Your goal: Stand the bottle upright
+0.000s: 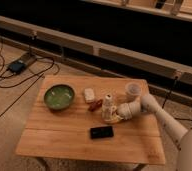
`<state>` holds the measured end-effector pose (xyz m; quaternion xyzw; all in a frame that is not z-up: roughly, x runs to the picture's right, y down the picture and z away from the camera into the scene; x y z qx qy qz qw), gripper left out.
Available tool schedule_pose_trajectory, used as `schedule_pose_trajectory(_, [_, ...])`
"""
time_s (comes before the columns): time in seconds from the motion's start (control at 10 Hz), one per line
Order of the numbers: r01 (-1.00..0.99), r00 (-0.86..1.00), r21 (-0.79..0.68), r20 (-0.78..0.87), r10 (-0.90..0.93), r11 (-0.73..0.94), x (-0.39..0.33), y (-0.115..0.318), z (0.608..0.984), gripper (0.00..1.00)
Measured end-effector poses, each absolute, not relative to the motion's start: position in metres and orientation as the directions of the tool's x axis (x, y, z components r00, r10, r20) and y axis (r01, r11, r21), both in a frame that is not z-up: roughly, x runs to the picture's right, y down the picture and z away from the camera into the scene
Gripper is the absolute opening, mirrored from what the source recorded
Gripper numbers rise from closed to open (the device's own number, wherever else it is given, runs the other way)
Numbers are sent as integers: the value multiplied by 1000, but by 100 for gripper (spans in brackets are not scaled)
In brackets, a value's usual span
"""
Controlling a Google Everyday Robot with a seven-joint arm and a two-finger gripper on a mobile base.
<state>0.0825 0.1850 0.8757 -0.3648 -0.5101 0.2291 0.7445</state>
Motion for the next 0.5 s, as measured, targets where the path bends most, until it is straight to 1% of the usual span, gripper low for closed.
schedule_pose_trajectory(0.1, [32, 375, -777, 592, 713, 628, 82, 185, 875, 39])
schedule_pose_trajectory(0.4, [32, 376, -777, 592, 713, 629, 82, 184, 875, 65])
schedule_pose_trajectory(0.5, [32, 376, -777, 592, 712, 629, 82, 184, 874, 77])
